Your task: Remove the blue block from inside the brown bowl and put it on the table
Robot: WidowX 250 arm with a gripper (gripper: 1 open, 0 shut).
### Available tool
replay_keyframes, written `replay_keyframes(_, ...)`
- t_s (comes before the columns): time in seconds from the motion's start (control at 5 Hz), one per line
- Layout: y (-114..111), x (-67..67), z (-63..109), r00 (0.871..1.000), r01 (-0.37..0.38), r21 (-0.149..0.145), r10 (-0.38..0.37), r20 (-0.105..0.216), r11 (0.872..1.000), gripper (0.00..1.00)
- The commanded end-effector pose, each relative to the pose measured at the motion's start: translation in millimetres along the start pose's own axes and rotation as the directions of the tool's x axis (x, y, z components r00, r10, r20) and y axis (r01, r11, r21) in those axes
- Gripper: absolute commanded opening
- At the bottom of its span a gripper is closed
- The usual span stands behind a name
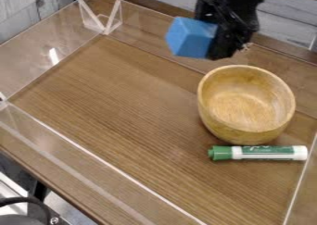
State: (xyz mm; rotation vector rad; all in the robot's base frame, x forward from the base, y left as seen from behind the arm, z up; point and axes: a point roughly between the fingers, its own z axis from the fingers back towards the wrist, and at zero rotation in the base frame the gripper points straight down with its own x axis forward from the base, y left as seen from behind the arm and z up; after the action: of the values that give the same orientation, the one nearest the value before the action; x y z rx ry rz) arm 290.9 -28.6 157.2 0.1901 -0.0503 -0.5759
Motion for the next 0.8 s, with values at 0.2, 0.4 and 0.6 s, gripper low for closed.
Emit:
replay_keyframes(0.2, -1.5, -31.7, 2.7, 0.997, -0.029, 0.032, 0.026, 0.070, 0.999, 0.00)
replay_keyframes(0.4, -3.8, -47.5, -4.2, 0.996, -0.059, 0.033, 0.057, 0.075, 0.998, 0.00)
replay_keyframes(0.6, -6.4, -60.3, -14.0, 0.994, -0.065, 0.035, 0.062, 0.087, 0.997, 0.00)
